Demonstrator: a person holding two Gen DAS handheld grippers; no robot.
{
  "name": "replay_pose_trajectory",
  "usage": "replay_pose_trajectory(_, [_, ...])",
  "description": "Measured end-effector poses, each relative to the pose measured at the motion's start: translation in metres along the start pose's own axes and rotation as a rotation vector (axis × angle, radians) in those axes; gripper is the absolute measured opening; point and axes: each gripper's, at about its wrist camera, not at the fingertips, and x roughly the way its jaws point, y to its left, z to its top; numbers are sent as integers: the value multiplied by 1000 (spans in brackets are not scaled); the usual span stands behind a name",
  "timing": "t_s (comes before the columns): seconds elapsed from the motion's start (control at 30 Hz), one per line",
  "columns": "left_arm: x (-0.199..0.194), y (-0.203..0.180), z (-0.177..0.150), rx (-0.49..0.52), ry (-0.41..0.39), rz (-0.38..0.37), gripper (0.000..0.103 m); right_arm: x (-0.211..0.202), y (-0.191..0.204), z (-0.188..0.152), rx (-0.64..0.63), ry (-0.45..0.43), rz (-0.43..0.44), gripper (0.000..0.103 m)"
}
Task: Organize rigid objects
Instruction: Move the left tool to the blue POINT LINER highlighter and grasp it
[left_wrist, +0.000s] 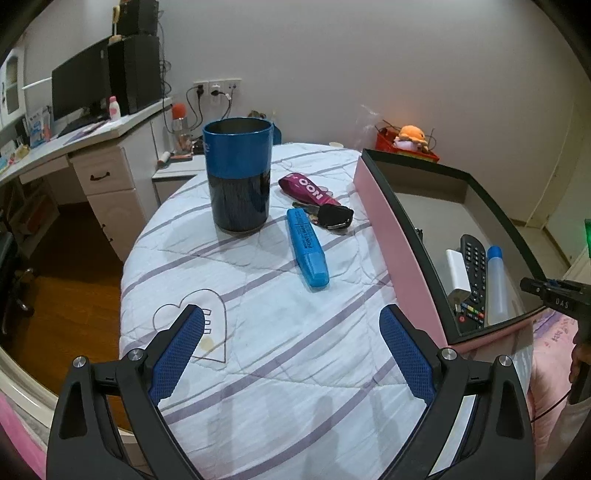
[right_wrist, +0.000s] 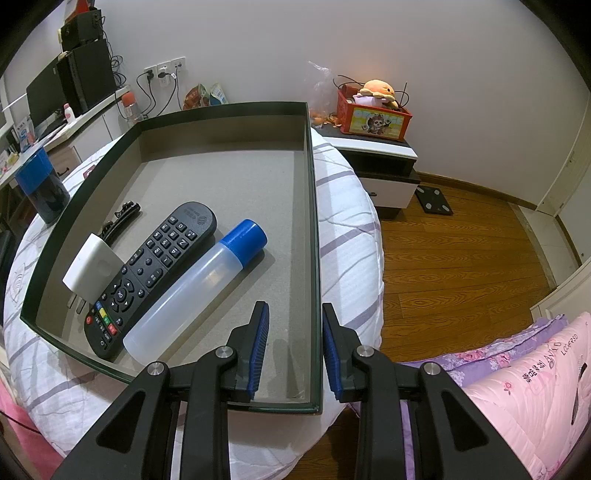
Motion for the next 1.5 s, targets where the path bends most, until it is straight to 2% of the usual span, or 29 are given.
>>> replay_pose_trajectory(0.23, [16, -10, 10, 27, 17, -7, 97, 0, 0, 0, -1, -1, 0, 29])
replay_pose_trajectory(0.43, [38, -15, 31, 37, 38, 8, 97, 0, 0, 1, 0, -3, 1, 29])
replay_pose_trajectory(0.53, [55, -17, 40, 49, 72, 40, 97, -1, 0, 1, 1, -5, 1, 29])
replay_pose_trajectory(0.67, [81, -17, 44, 46, 129, 32, 97, -1, 0, 1, -1, -6, 0, 29])
replay_pose_trajectory(0.9, [110, -19, 43, 38, 173, 67, 86, -1, 0, 1, 2, -7, 1, 29])
replay_pose_trajectory(1.03, [117, -20, 43, 41, 177, 70, 83, -1, 0, 1, 1, -7, 1, 29])
replay_pose_trajectory(1.07, [118, -21, 43, 45, 168, 73, 82, -1, 0, 1, 1, -7, 1, 29])
replay_pose_trajectory(1.17, [117, -22, 44, 53, 155, 64, 66, -1, 0, 1, 1, -7, 1, 29])
replay_pose_trajectory(1.23, [116, -22, 45, 58, 148, 47, 43, -1, 0, 1, 2, -7, 1, 29])
replay_pose_trajectory(1.3, [114, -20, 46, 53, 147, 34, 30, -1, 0, 1, 2, -7, 1, 29])
replay_pose_trajectory(1.33, [113, -19, 45, 51, 147, 26, 27, -1, 0, 1, 1, -7, 1, 29])
replay_pose_trajectory(1.5, [97, -15, 35, 52, 141, 4, 27, -1, 0, 1, 1, -7, 1, 29])
